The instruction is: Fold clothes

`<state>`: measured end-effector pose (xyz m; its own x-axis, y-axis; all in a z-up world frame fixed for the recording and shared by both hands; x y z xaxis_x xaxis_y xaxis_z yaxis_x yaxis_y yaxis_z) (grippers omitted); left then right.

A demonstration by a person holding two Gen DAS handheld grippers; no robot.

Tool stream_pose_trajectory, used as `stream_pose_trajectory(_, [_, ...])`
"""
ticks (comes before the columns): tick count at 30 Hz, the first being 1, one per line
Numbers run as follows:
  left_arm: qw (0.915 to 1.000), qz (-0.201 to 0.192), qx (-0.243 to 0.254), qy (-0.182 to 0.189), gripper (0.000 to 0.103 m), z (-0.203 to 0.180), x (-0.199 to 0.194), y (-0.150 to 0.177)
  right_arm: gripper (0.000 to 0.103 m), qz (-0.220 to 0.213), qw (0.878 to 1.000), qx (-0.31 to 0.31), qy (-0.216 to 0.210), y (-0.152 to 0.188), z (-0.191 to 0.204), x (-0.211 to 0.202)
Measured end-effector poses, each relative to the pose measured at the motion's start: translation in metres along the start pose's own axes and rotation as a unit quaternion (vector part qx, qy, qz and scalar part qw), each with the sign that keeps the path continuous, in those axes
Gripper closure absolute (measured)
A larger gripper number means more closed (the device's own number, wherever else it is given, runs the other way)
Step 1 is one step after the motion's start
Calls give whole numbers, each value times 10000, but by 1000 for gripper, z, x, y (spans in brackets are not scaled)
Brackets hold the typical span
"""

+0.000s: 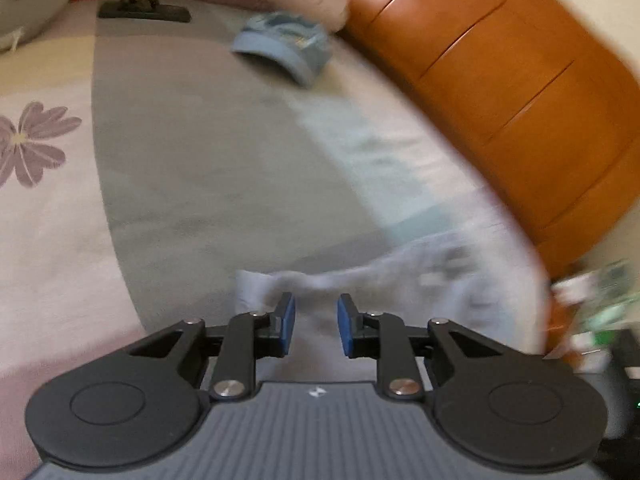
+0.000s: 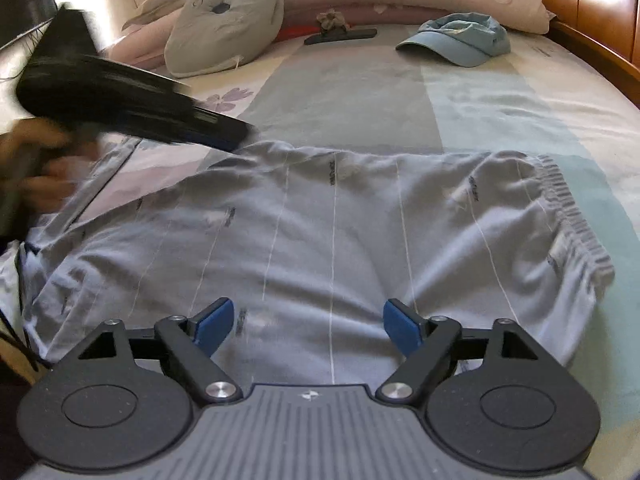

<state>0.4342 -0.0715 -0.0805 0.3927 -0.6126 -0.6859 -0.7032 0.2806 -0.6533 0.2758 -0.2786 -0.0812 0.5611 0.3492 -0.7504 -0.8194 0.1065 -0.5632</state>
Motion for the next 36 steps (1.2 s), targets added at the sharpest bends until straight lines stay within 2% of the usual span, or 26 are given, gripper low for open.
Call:
stream_pose_trajectory(3, [9997, 68, -175, -151, 86, 3, 2, -5, 16, -133, 9998, 59, 94, 1, -12, -19])
stream_pose_trajectory(7, [9996, 24, 74, -288, 80, -14, -20, -9, 15, -592, 9979, 108, 228, -7, -41, -39])
stream_pose_trajectory(10, [9987, 103, 222, -454, 75, -26, -33, -2, 15, -594, 9981, 62, 182, -15, -58, -30])
stream_pose_trajectory(13, [9950, 287, 474, -829, 75, -43, -42, 10, 15, -446, 9969, -534, 359, -5, -68, -19])
stream_pose_trajectory(15, [9911, 395, 744, -1028, 72, -55, -49, 21, 6, -454, 9929, -1012, 440, 5, -71, -21])
stream_pose_trajectory(16, [9887, 449, 881, -1126, 69, -61, -52, 27, 3, -443, 9919, -1101, 454, 8, -73, -21])
stream_pose_trajectory(19, [9834, 564, 1078, -1344, 68, -73, -59, 41, 2, -372, 9927, -1071, 403, 6, -72, -22])
stream_pose_trajectory(21, [9820, 592, 1019, -1477, 68, -77, -66, 46, 2, -354, 9905, -1253, 449, 2, -63, -25])
stream_pose_trajectory(24, [9797, 628, 1170, -1499, 67, -84, -76, 55, 2, -521, 9866, -1542, 117, -2, -39, -27])
stream_pose_trajectory(28, [9706, 799, 1663, -1543, 66, -97, -80, 77, 2, -401, 9842, -1704, -274, 1, -7, -6])
stream_pose_trajectory(31, [9711, 945, 1609, -1487, 65, -99, -81, 104, 0, -363, 9865, -1590, -116, 15, -2, 4])
stream_pose_trajectory(33, [9708, 852, 1653, -1518, 62, -102, -86, 122, 0, -343, 9894, -1408, -86, 22, -7, 2])
stream_pose_trajectory(36, [9760, 727, 1505, -1396, 58, -104, -97, 134, 0, -358, 9894, -1407, -9, 33, -14, -10])
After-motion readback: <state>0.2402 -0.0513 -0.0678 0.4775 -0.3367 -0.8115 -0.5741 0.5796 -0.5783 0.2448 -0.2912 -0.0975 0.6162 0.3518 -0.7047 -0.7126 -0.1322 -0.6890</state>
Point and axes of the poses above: each gripper's, at about its wrist camera, not at the fingertips, and x roughly the way its jaws point, z to its left, y to its underside, the point moved 2 cm from there along x, roughly the way its jaws point, and after that the axes turned 15 degrees about x, right-handed, at the moved point
